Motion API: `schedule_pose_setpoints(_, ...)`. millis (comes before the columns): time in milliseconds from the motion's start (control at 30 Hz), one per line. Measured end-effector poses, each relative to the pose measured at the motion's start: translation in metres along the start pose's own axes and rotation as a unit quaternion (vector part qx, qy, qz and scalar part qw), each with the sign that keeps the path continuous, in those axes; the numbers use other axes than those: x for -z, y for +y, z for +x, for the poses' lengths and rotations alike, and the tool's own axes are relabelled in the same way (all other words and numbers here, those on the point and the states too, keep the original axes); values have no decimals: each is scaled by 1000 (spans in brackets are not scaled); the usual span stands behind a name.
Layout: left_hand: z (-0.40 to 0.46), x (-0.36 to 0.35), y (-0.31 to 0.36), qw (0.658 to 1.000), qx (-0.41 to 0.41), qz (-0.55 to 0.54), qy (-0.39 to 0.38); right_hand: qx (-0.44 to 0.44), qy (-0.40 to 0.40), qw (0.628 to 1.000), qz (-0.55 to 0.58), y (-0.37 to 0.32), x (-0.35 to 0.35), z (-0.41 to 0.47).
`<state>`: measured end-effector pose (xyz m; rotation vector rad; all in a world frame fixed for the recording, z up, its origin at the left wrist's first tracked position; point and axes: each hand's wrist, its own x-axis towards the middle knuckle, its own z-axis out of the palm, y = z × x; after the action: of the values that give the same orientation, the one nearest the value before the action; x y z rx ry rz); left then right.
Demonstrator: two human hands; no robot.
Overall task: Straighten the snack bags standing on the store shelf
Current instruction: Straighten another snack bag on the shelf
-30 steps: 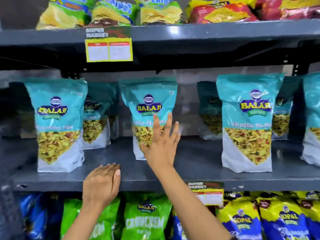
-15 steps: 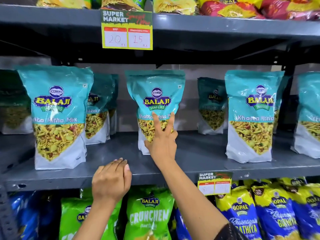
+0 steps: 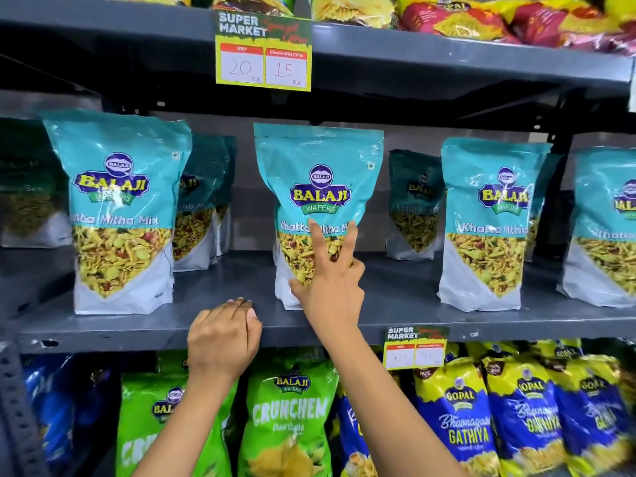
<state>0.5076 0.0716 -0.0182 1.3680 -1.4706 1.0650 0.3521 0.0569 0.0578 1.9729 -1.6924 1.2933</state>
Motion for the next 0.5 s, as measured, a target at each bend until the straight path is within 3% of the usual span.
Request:
schedule_pose_setpoints(200,0,2,2,1000,5,-4,-13,-4,14,1000,-18,-1,5,-6)
schedule_pose_setpoints(500,1,4,2,999,15,-7,-30,-1,-31,999,17,0,13,-3)
